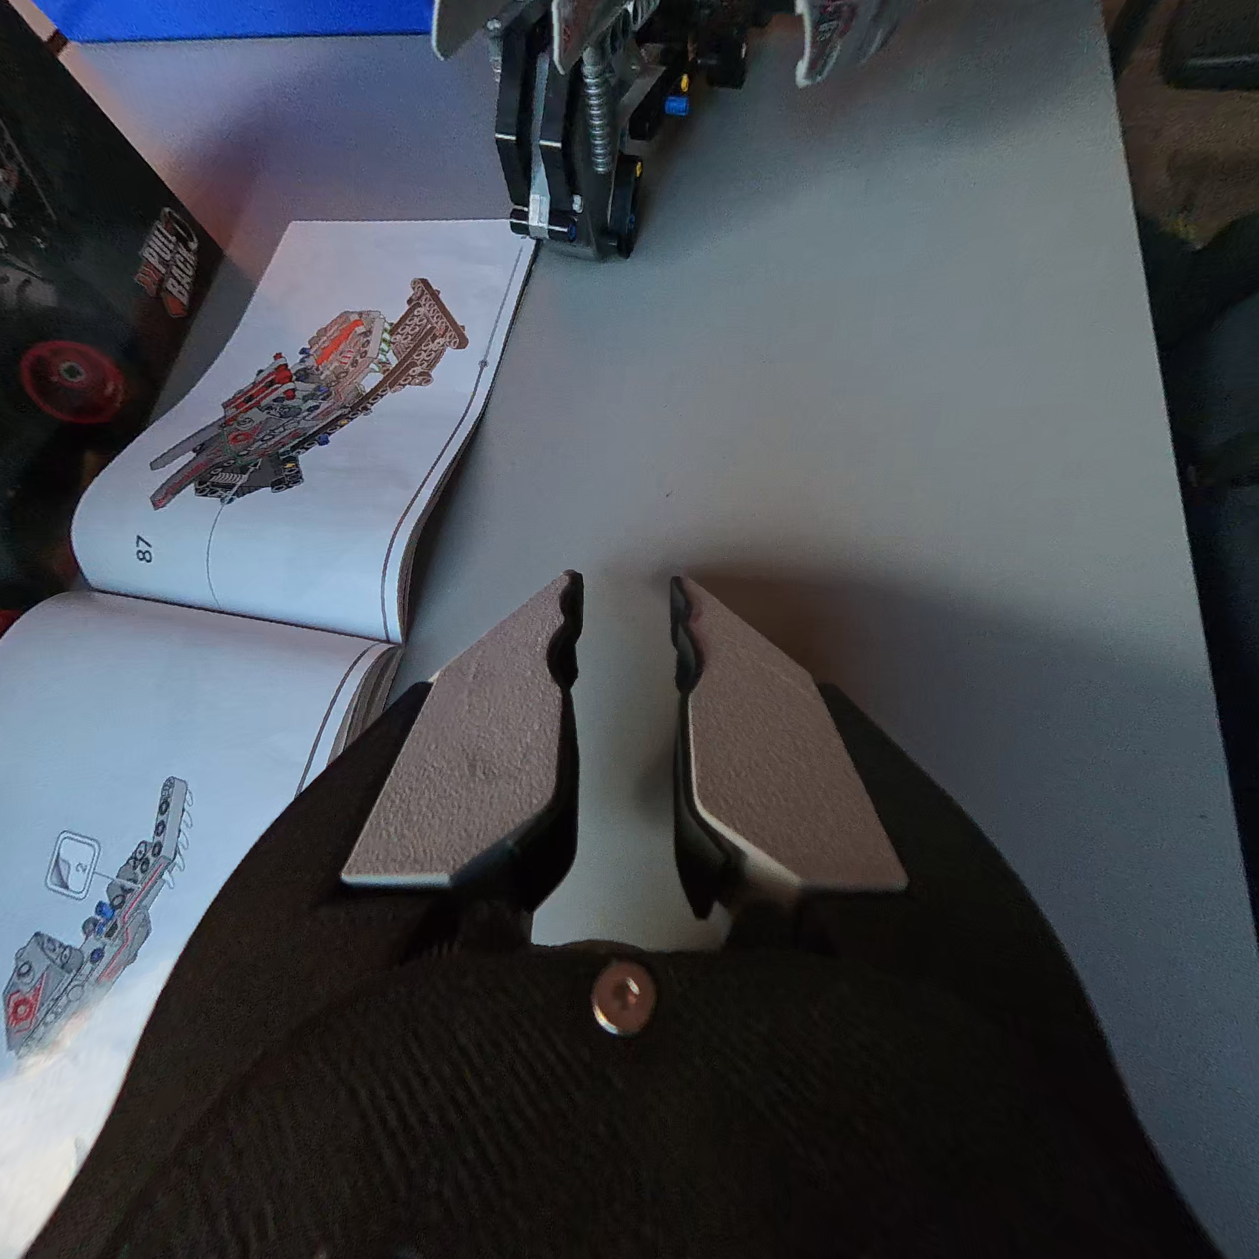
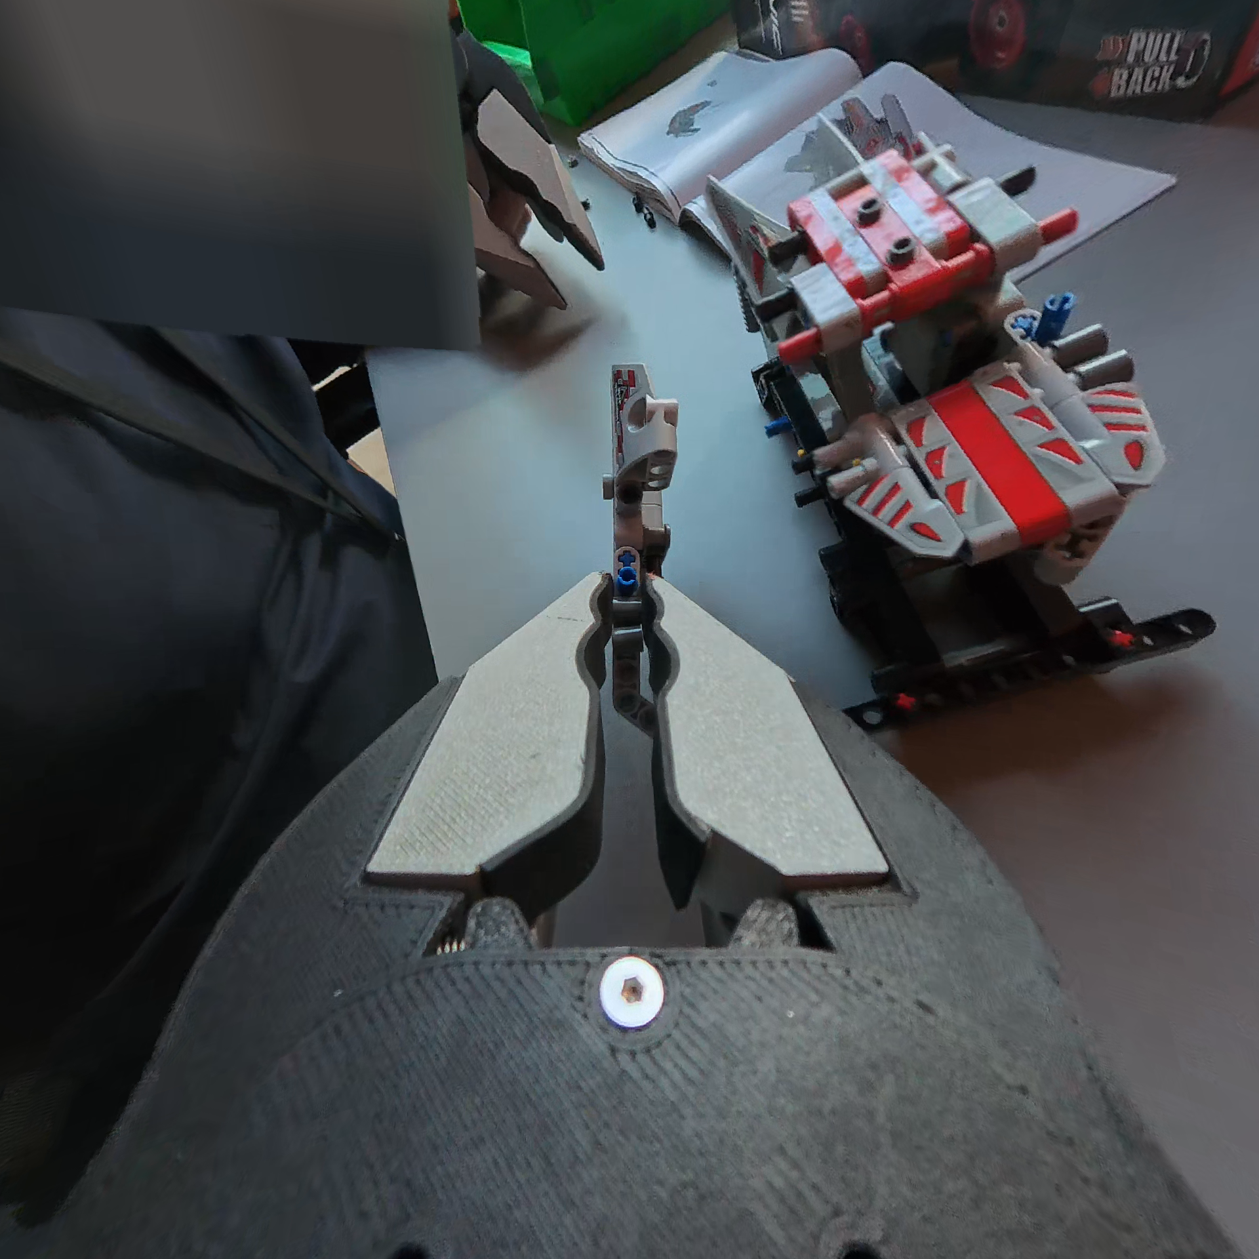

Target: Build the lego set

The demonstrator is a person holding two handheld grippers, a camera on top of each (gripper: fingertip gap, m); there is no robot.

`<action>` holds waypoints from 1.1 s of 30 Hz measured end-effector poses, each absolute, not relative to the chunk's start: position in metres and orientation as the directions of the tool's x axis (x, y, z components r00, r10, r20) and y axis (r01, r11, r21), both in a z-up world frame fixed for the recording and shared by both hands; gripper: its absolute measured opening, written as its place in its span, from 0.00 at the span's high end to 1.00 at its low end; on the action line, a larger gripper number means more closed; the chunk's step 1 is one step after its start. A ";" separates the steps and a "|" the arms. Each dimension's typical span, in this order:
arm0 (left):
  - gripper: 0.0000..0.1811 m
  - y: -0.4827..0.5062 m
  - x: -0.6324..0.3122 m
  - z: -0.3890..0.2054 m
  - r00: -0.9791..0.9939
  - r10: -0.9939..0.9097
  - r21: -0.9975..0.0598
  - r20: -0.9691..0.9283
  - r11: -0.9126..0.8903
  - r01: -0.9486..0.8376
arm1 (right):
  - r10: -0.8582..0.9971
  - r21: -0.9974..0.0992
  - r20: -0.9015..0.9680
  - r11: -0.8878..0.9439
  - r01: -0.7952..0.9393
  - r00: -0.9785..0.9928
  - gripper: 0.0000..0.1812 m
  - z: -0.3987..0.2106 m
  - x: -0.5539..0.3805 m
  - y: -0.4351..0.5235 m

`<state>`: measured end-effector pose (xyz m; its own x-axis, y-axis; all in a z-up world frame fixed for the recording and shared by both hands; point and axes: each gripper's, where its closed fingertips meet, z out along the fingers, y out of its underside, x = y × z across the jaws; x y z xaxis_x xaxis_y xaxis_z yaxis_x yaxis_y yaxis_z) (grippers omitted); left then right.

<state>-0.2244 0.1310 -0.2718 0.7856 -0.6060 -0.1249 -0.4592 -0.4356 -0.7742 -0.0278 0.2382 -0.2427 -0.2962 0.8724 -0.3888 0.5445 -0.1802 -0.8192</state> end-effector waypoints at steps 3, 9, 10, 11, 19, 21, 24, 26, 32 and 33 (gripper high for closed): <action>0.88 0.132 -0.219 -0.275 0.754 -0.640 -0.761 -0.147 -0.414 -0.500 | 0.864 -0.811 -0.411 -0.201 0.550 -0.291 0.97 -0.244 -0.030 0.242; 0.87 0.137 -0.211 -0.281 0.721 -0.666 -0.727 -0.191 -0.397 -0.560 | 0.875 -0.837 -0.370 -0.169 0.521 -0.311 0.97 -0.241 -0.031 0.243; 0.84 0.140 -0.212 -0.280 0.736 -0.650 -0.732 -0.188 -0.407 -0.547 | 0.879 -0.841 -0.363 -0.167 0.514 -0.308 0.97 -0.241 -0.029 0.243; 0.82 0.145 -0.213 -0.278 0.755 -0.629 -0.740 -0.186 -0.415 -0.529 | 0.883 -0.846 -0.357 -0.166 0.507 -0.306 0.97 -0.240 -0.028 0.243; 0.64 0.189 -0.187 -0.256 0.811 -0.574 -0.814 -0.114 -0.414 -0.408 | 0.907 -0.861 -0.346 -0.205 0.466 -0.240 0.97 -0.233 -0.018 0.248; 0.60 0.201 -0.182 -0.251 0.803 -0.580 -0.816 -0.134 -0.395 -0.422 | 0.910 -0.864 -0.341 -0.205 0.461 -0.235 0.97 -0.235 -0.018 0.244; 0.55 0.216 -0.176 -0.247 0.803 -0.586 -0.827 -0.113 -0.392 -0.403 | 0.908 -0.875 -0.335 -0.200 0.440 -0.253 0.97 -0.233 -0.016 0.235; 0.49 0.219 -0.174 -0.254 0.833 -0.550 -0.817 -0.058 -0.453 -0.356 | 0.913 -0.889 -0.315 -0.188 0.418 -0.260 0.97 -0.229 -0.013 0.231; 0.52 0.205 -0.174 -0.259 0.868 -0.493 -0.823 -0.066 -0.465 -0.326 | 0.914 -0.883 -0.324 -0.199 0.426 -0.244 0.97 -0.232 -0.005 0.233; 0.51 0.209 -0.174 -0.252 0.865 -0.496 -0.833 -0.080 -0.443 -0.331 | 0.908 -0.885 -0.336 -0.213 0.415 -0.250 0.97 -0.230 -0.005 0.235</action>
<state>-0.1741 0.2095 -0.2520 0.8647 -0.4960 -0.0795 -0.3310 -0.4435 -0.8329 -0.0052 0.2351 -0.2295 -0.2500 0.9081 -0.3359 0.4150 -0.2129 -0.8845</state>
